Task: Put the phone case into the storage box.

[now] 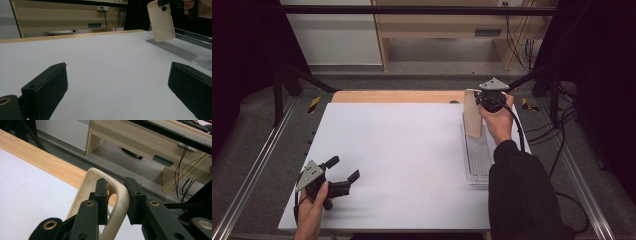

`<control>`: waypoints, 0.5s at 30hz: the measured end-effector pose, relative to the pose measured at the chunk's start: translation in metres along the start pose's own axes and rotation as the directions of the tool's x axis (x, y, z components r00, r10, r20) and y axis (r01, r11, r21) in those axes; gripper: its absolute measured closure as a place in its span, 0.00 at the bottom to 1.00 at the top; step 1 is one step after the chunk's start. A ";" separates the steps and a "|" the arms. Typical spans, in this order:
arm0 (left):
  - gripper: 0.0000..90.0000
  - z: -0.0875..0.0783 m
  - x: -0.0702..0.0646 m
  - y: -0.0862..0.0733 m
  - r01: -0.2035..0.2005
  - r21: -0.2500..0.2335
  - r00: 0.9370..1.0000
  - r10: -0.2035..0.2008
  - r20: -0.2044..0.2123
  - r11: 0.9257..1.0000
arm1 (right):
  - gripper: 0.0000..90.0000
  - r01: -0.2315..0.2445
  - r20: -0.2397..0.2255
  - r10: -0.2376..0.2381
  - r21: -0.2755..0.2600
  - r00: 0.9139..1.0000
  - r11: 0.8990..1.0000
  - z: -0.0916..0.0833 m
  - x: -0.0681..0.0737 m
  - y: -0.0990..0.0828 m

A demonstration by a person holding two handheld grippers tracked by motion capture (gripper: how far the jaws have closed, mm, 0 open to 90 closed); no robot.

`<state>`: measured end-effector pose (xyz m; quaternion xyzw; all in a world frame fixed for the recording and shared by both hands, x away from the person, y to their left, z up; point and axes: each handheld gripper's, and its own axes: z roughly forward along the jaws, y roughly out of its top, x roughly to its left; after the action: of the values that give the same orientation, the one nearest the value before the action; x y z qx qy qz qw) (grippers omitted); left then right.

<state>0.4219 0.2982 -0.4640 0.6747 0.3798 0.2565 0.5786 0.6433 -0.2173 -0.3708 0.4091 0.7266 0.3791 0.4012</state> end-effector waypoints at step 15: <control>0.02 0.000 0.000 0.000 0.000 -0.010 1.000 0.000 0.003 1.000 | 0.81 -0.023 0.001 0.023 0.005 1.000 1.000 0.004 -0.002 -0.003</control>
<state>0.4218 0.2977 -0.4636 0.6723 0.3775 0.2575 0.5824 0.6464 -0.2197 -0.3742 0.4187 0.7225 0.3816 0.3963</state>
